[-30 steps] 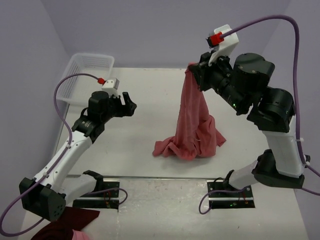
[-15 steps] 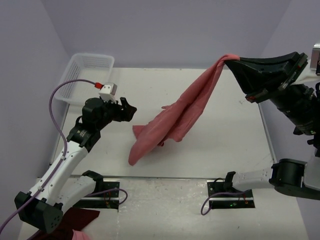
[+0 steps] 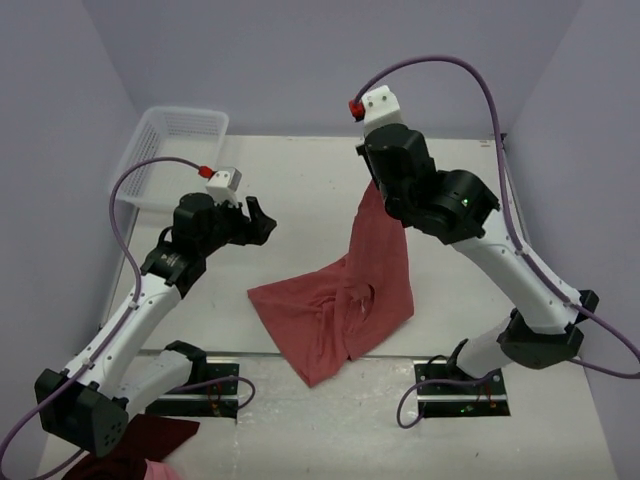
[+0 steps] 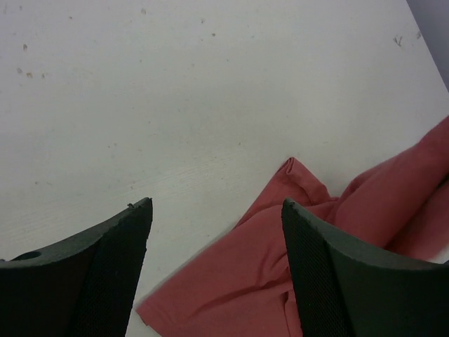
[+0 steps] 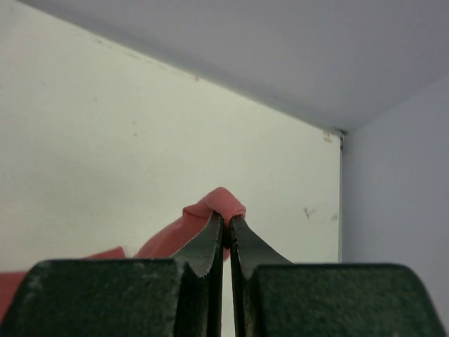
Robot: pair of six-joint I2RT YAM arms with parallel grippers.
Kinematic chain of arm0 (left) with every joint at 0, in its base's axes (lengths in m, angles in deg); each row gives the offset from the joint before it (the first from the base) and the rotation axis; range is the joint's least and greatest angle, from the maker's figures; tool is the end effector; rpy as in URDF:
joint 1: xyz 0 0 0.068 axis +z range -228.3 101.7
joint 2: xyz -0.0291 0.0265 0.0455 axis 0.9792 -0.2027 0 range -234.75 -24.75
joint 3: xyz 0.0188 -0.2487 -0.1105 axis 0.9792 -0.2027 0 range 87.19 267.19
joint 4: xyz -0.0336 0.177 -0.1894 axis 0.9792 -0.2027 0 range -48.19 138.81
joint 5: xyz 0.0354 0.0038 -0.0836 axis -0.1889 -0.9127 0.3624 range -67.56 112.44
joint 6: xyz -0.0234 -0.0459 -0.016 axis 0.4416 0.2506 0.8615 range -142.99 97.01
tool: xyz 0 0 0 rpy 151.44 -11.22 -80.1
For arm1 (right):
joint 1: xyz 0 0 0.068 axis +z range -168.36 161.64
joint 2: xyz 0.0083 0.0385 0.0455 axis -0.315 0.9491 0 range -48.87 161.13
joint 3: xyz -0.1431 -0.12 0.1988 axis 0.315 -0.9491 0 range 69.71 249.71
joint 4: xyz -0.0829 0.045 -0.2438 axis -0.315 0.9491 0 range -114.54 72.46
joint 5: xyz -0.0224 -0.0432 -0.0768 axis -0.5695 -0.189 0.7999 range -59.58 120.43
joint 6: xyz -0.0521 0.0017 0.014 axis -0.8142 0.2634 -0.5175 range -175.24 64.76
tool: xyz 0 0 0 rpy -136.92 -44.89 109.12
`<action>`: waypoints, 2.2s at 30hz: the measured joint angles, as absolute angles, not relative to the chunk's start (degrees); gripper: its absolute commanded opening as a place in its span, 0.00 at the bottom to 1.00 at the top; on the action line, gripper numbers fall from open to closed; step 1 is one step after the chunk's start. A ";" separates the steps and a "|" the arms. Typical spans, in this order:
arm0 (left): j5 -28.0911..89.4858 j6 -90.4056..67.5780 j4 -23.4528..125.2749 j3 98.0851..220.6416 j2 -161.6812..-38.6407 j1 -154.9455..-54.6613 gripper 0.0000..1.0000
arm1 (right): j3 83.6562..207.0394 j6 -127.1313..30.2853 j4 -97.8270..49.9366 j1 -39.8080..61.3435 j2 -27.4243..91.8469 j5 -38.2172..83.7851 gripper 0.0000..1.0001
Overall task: Fold and stack the t-shirts
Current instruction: Flatten out the tshirt
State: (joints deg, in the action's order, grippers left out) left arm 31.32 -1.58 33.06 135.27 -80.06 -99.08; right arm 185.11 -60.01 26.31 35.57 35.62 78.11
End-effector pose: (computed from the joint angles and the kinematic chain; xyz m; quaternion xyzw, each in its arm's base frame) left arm 0.2045 -0.0835 0.3166 0.0381 0.8315 -0.2584 0.4904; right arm 0.1780 0.1995 0.5201 -0.1649 0.7665 -0.0827 0.6151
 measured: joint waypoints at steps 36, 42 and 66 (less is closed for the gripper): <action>33.81 8.21 39.51 131.01 -105.31 -124.35 0.58 | 164.78 -41.63 31.53 21.96 29.32 71.13 0.00; 35.19 9.15 42.15 132.47 -109.40 -125.66 0.52 | 162.20 -41.30 31.03 21.96 28.08 69.80 0.00; 32.35 10.87 41.67 133.85 -111.93 -129.18 0.00 | 160.72 -41.06 30.22 21.96 25.19 68.36 0.00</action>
State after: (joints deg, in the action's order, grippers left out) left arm 32.35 10.87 41.67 133.85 -111.93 -129.18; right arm 160.72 -41.06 30.22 21.96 25.19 68.36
